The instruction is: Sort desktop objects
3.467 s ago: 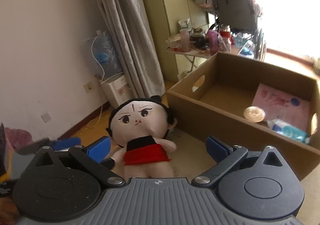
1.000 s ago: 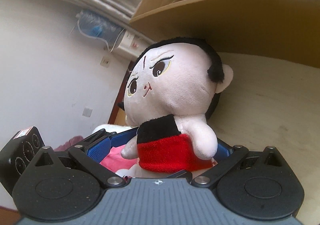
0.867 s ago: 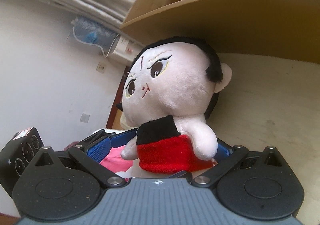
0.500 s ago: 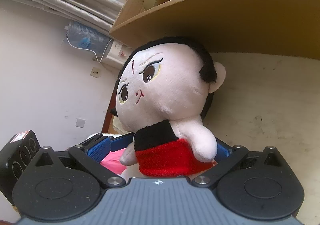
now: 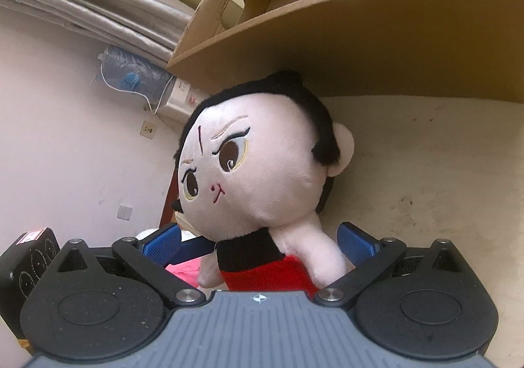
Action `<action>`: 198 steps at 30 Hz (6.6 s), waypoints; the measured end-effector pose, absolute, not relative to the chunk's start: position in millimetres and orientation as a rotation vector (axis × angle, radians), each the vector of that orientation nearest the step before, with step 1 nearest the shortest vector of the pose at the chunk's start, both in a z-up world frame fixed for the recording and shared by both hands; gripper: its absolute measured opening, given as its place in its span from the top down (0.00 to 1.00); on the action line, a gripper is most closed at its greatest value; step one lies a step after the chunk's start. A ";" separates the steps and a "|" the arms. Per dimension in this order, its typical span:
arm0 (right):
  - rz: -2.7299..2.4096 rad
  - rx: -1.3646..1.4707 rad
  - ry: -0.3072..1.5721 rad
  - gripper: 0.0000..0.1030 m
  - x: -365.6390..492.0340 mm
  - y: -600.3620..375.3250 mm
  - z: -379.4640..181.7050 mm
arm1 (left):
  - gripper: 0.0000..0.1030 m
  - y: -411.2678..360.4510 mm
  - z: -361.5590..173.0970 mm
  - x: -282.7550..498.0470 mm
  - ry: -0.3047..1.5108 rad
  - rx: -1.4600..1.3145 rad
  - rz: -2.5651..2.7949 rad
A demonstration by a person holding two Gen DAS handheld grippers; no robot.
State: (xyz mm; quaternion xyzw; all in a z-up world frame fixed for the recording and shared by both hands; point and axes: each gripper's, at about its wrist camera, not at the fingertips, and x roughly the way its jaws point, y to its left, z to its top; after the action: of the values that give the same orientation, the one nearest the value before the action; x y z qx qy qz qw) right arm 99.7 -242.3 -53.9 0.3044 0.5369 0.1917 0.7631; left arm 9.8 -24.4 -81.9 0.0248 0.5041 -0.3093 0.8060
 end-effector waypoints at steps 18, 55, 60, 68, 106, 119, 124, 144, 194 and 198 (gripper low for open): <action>0.362 0.587 1.073 0.00 90.3 -245.3 -33.8 | 0.00 5.5 -56.3 4.0 0.950 -0.058 -0.557; 0.214 -0.109 0.596 0.00 30.3 -182.8 71.7 | 0.00 77.6 -19.9 -11.0 0.714 -0.051 -0.257; 0.375 0.105 0.616 0.00 37.8 -201.8 74.3 | 0.00 89.1 -22.6 -13.3 0.726 -0.054 -0.247; 0.361 0.297 0.719 0.00 52.6 -225.9 51.8 | 0.00 101.5 -29.5 -12.8 0.783 -0.146 -0.345; 0.455 0.711 1.077 0.00 129.5 -249.9 -78.2 | 0.00 29.1 -92.1 55.0 1.188 -0.303 -0.692; 0.427 0.721 1.084 0.00 128.0 -252.3 -74.6 | 0.00 8.1 -78.7 44.4 1.189 -0.186 -0.646; 0.426 0.742 1.090 0.00 126.2 -253.4 -76.5 | 0.00 3.7 -74.4 41.7 1.180 -0.153 -0.639; 0.461 0.761 1.030 0.00 103.0 -252.6 -50.5 | 0.00 -2.8 -41.6 25.8 1.079 -0.103 -0.633; 0.450 0.786 0.719 0.00 289.5 -274.2 74.9 | 0.00 -53.5 75.2 168.7 0.685 0.029 -0.675; 0.429 0.812 0.725 0.00 319.6 -283.4 55.2 | 0.00 -68.1 64.1 193.2 0.692 0.041 -0.680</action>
State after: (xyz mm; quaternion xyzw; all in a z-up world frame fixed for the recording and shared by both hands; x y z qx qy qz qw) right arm 319.6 -283.4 55.2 0.3832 0.3421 0.2027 0.8337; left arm 193.2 -68.1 64.1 0.0197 0.3326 -0.3268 0.8844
